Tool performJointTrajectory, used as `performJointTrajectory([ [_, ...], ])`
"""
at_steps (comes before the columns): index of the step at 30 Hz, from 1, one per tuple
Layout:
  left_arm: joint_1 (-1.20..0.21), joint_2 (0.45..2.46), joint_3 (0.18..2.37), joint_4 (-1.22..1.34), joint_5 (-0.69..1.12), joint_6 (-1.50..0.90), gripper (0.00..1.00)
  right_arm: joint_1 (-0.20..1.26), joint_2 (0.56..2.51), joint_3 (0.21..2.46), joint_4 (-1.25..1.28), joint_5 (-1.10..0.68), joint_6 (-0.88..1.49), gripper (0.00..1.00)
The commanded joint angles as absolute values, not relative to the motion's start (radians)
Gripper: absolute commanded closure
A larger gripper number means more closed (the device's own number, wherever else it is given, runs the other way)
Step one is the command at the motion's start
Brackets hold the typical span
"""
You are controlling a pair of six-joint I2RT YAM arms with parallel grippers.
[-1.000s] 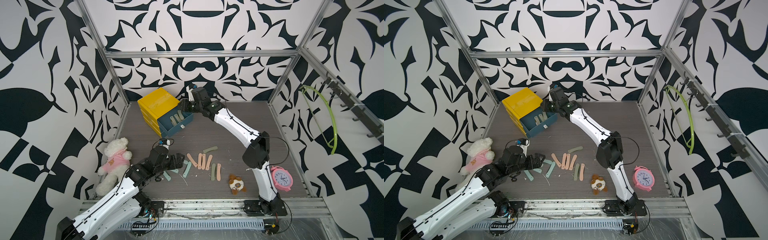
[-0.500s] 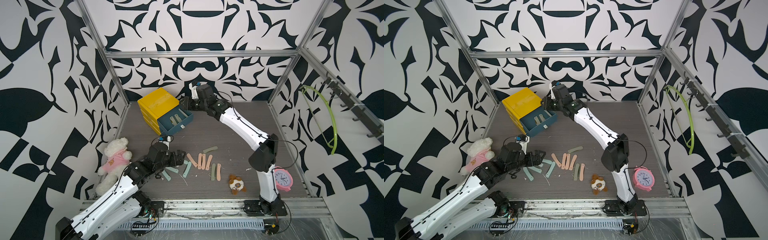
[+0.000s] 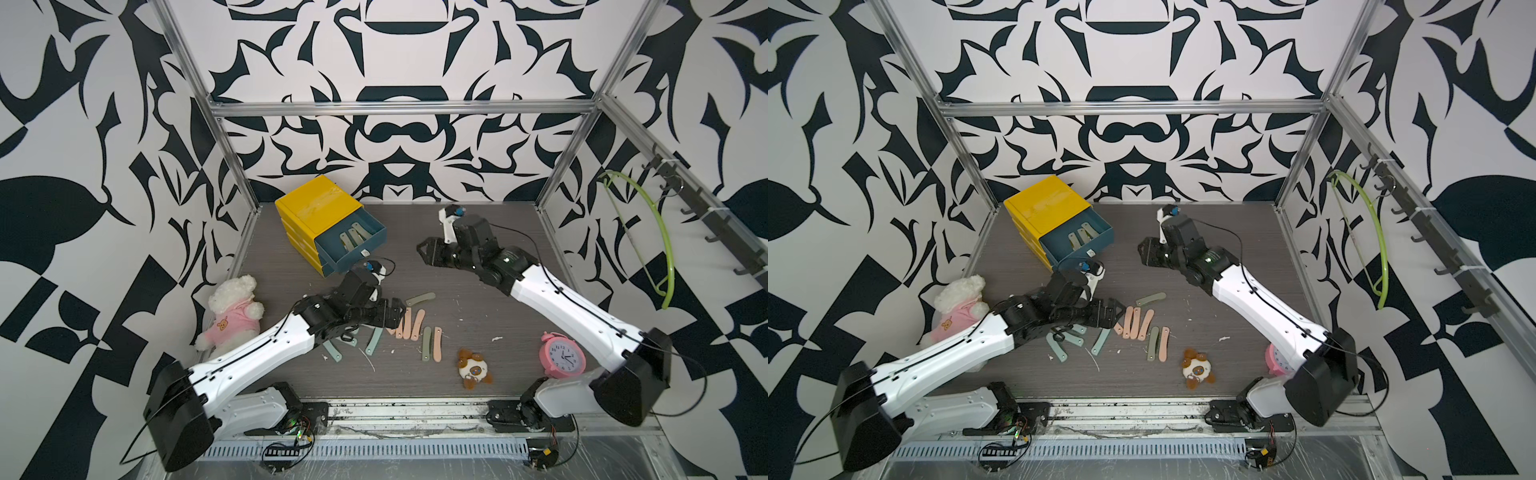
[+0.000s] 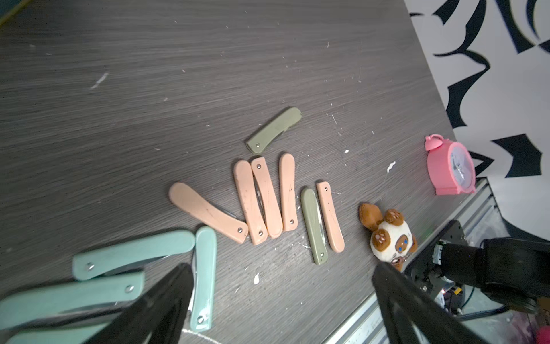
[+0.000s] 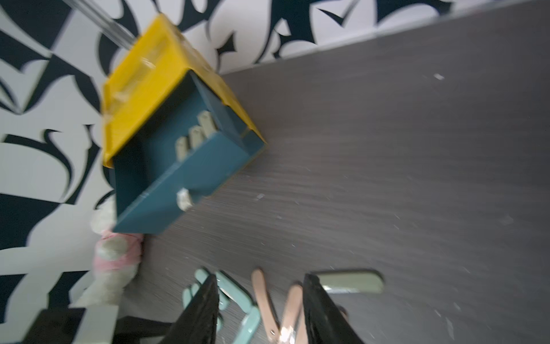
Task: Place the fruit knives into the drawer by color
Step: Pick up the fruit knife from the center of the board.
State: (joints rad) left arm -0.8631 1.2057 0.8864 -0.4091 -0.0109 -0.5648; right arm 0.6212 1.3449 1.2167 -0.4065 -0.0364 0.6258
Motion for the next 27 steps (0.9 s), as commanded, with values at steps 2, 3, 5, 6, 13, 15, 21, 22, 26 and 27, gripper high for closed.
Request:
performJointTrajectory([
  [2,-0.888,1.370,0.942,-0.412,0.029,-0.509,0.02,0.618,1.178,1.056,-0.500,0.092,0.669,0.52],
  [3,-0.892,1.406,0.957,-0.415,0.030,-0.496,0.03,0.614,1.147,1.025,-0.519,0.110,0.671,0.51],
  [5,-0.894,1.485,1.007,-0.435,0.027,-0.465,0.05,0.601,1.083,0.952,-0.547,0.135,0.684,0.50],
  [6,-0.894,1.521,1.028,-0.440,0.029,-0.448,0.05,0.594,1.058,0.926,-0.550,0.135,0.692,0.50],
  [13,-0.894,1.785,1.290,-0.538,-0.043,-0.295,0.04,0.561,0.994,0.798,-0.550,0.091,0.732,0.49],
  [15,-0.889,1.853,1.362,-0.565,-0.049,-0.258,0.04,0.558,0.989,0.781,-0.545,0.086,0.739,0.49],
  [21,-0.881,2.039,1.562,-0.691,-0.050,-0.177,0.04,0.550,0.961,0.742,-0.545,0.080,0.741,0.49],
  [22,-0.881,2.059,1.579,-0.696,-0.059,-0.170,0.04,0.547,0.951,0.734,-0.545,0.080,0.741,0.49],
  [26,-0.881,2.118,1.647,-0.726,-0.085,-0.148,0.04,0.534,0.924,0.714,-0.549,0.074,0.742,0.49],
  [27,-0.881,2.129,1.658,-0.732,-0.090,-0.145,0.04,0.531,0.919,0.711,-0.548,0.071,0.742,0.49],
])
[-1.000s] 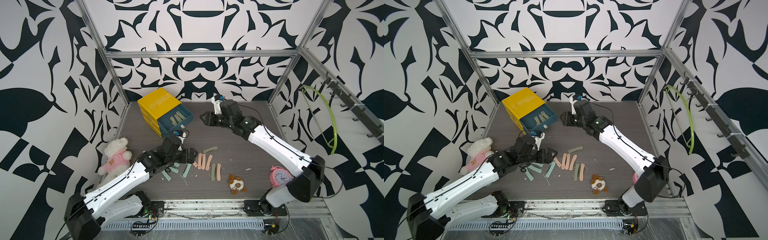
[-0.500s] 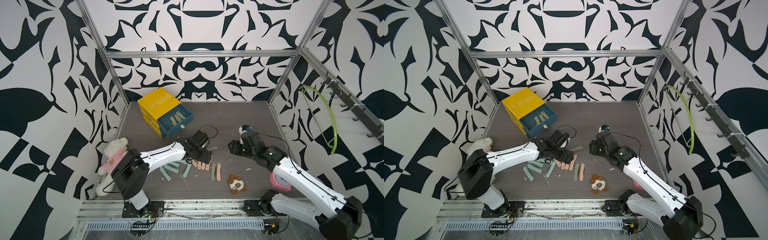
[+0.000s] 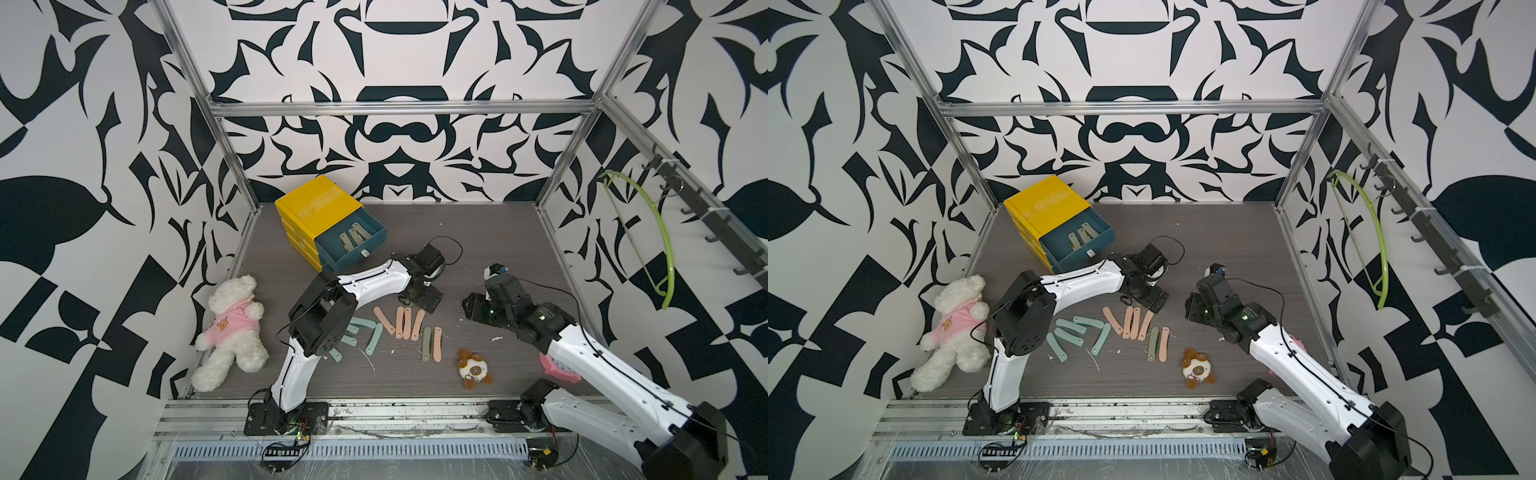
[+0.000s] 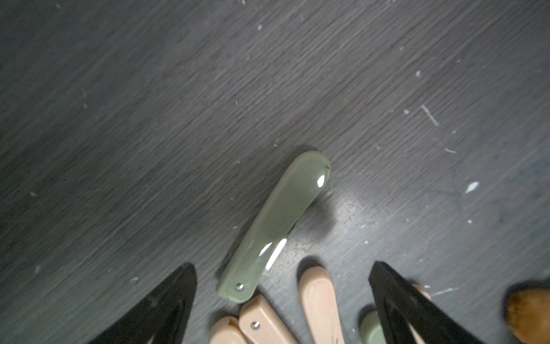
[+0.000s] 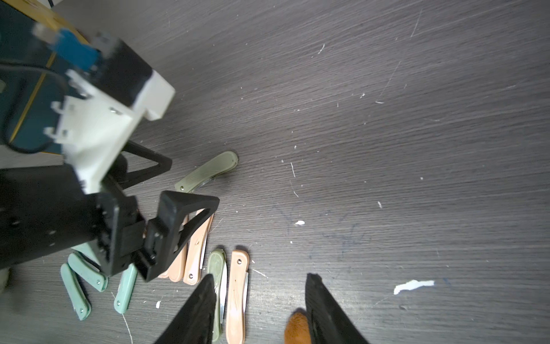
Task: Place the fruit knives into the drawer by color
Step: Pick up the fruit knife from the center of the board.
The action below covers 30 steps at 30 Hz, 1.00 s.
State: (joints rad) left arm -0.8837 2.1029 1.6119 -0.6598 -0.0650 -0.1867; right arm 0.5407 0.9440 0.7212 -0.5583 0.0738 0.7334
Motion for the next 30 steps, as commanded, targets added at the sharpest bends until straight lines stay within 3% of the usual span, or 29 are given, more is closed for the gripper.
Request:
performJointTrajectory([
  [1,-0.881,2.141,1.670,-0.737,-0.095,-0.140,0.04,0.531,0.915,0.708,-0.549,0.071,0.744,0.49],
  [8,-0.881,2.202,1.718,-0.749,-0.103,-0.115,0.11,0.516,0.862,0.703,-0.567,0.093,0.750,0.49],
  [13,-0.887,2.241,1.741,-0.756,-0.131,-0.096,0.21,0.502,0.828,0.700,-0.572,0.100,0.755,0.49],
  [30,-0.897,2.245,1.715,-0.698,-0.136,-0.089,0.71,0.489,0.811,0.709,-0.574,0.124,0.772,0.50],
])
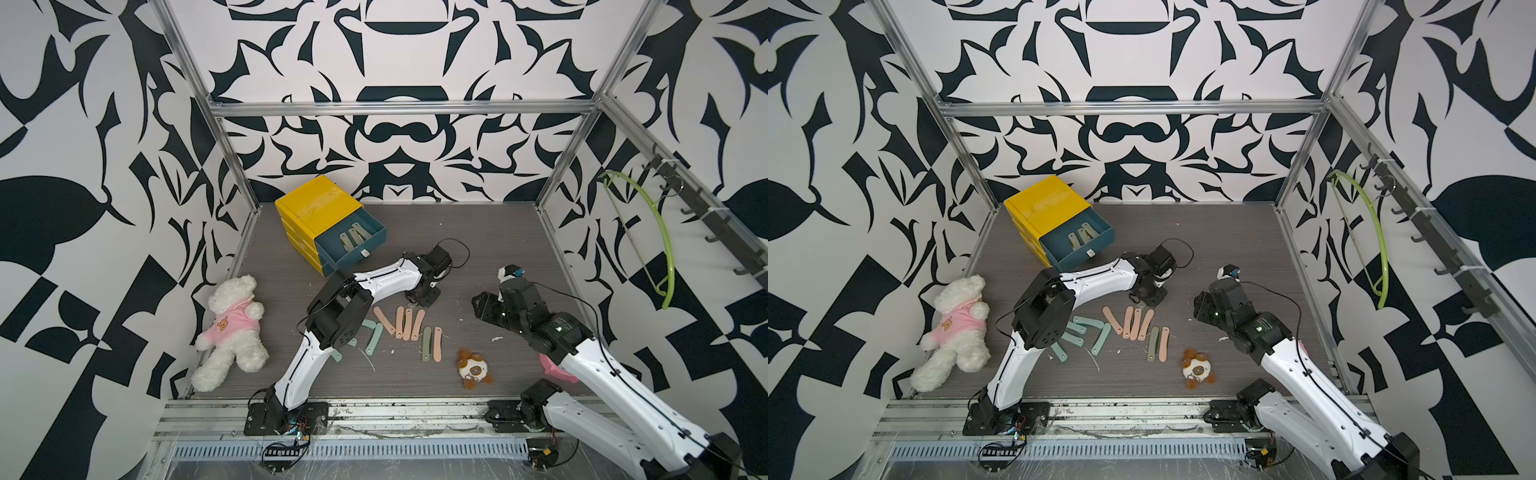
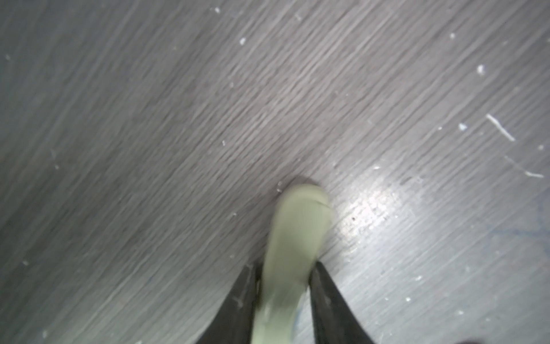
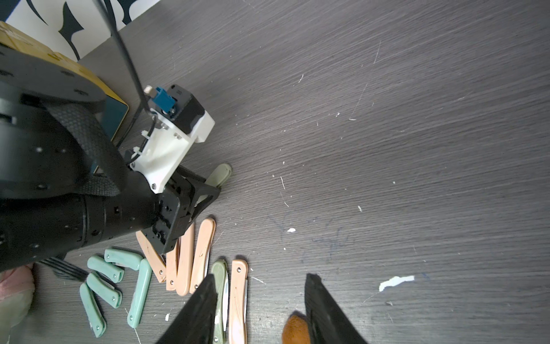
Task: Place the fruit knives into the drawer by color
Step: Pick up the fruit knife from the center of the board, then place the fruit knife in the drawer.
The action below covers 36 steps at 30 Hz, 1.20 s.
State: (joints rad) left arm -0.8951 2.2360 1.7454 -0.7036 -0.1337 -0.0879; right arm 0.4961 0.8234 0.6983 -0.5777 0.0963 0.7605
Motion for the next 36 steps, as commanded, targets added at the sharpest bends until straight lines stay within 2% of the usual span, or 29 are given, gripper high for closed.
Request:
performJointTrajectory([
  [1,-0.897,2.241,1.712,-0.692,-0.140,-0.090,0.72,0.489,0.811,0.709,-0.574,0.124,0.772,0.50],
  [6,-0.896,2.206,1.696,-0.656,-0.158,-0.099,0.80,0.489,0.812,0.715,-0.574,0.127,0.775,0.50],
  [18,-0.890,2.051,1.685,-0.585,-0.223,-0.112,0.85,0.488,0.805,0.724,-0.575,0.127,0.781,0.50],
  [28,-0.890,1.725,1.615,-0.574,-0.231,-0.149,0.87,0.489,0.823,0.727,-0.558,0.109,0.785,0.51],
  [36,-0.835,1.535,1.648,-0.680,-0.421,-0.100,0.87,0.488,0.854,0.717,-0.520,0.079,0.793,0.50],
])
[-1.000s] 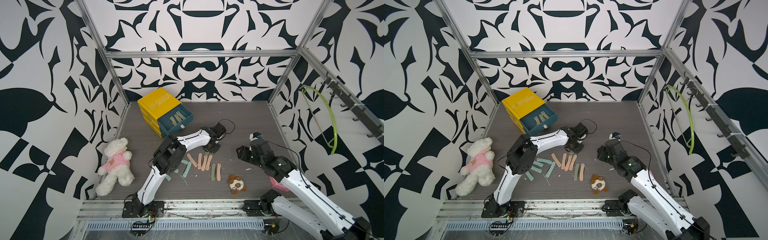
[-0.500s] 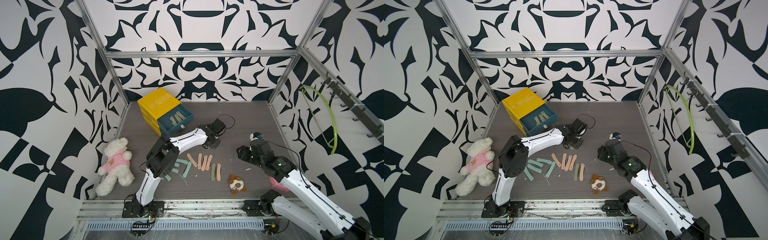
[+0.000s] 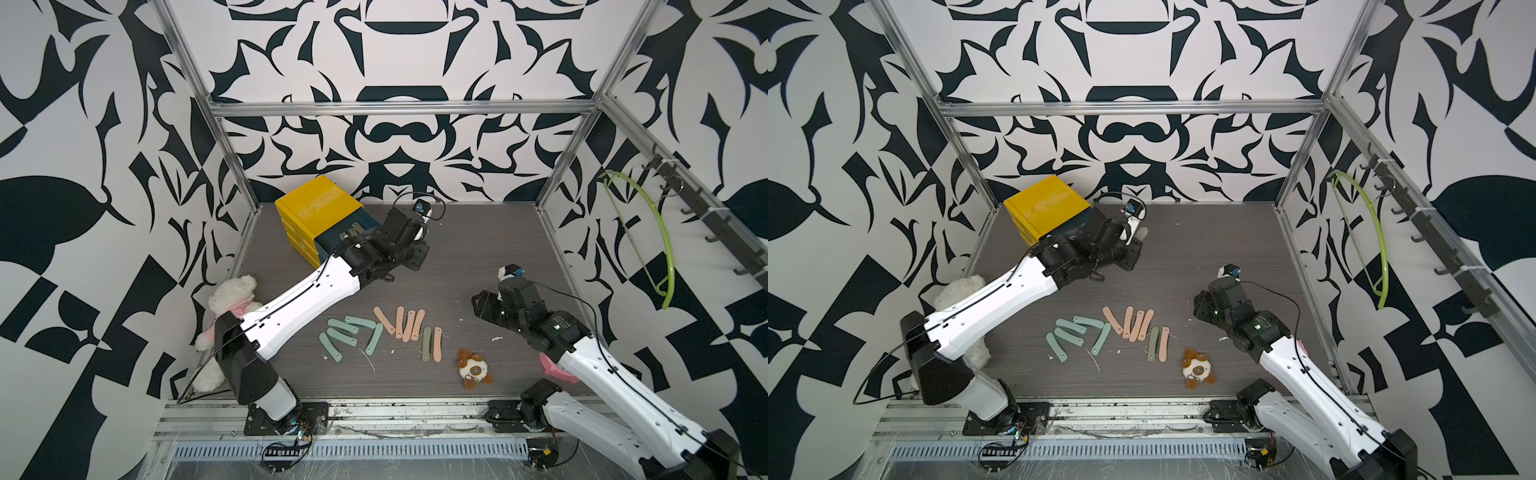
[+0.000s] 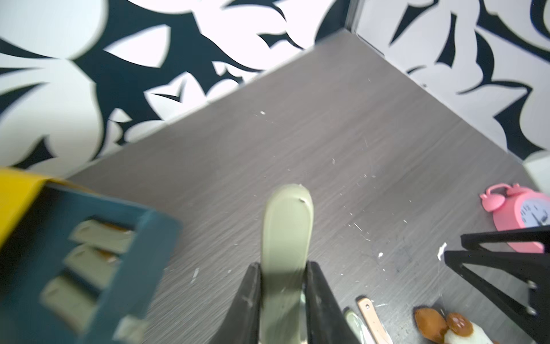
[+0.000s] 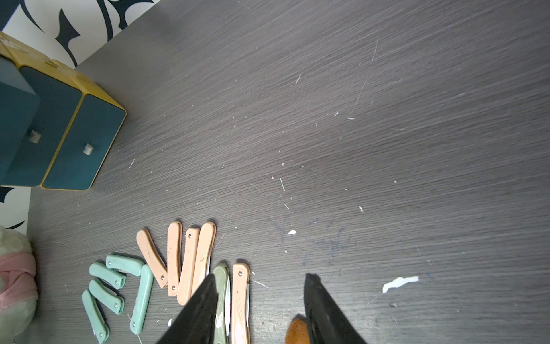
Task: Place the fruit knives into the drawer by color
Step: Place the fruit knife in the drawer.
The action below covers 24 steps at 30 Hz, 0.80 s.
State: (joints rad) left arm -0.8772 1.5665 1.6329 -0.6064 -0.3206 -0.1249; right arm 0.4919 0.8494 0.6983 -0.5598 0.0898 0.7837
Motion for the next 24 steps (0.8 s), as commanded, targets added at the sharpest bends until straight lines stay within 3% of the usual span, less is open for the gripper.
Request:
performJointTrajectory([
  [1,-0.812,1.526,1.652,-0.694,-0.433,-0.098,0.87,0.488,0.856,0.716,-0.519,0.078,0.795,0.50],
  [5,-0.692,1.512,1.655,-0.742,-0.455,-0.096,0.88,0.488,0.855,0.712,-0.518,0.080,0.795,0.51],
  [9,-0.559,1.549,1.653,-0.764,-0.367,-0.123,0.88,0.488,0.850,0.712,-0.519,0.077,0.796,0.51],
  [17,-0.481,1.681,1.711,-0.813,-0.319,-0.142,0.88,0.488,0.851,0.719,-0.525,0.048,0.794,0.50],
  [24,-0.444,1.727,1.726,-0.844,-0.279,-0.163,0.68,0.489,0.895,0.731,-0.549,0.002,0.778,0.49],
])
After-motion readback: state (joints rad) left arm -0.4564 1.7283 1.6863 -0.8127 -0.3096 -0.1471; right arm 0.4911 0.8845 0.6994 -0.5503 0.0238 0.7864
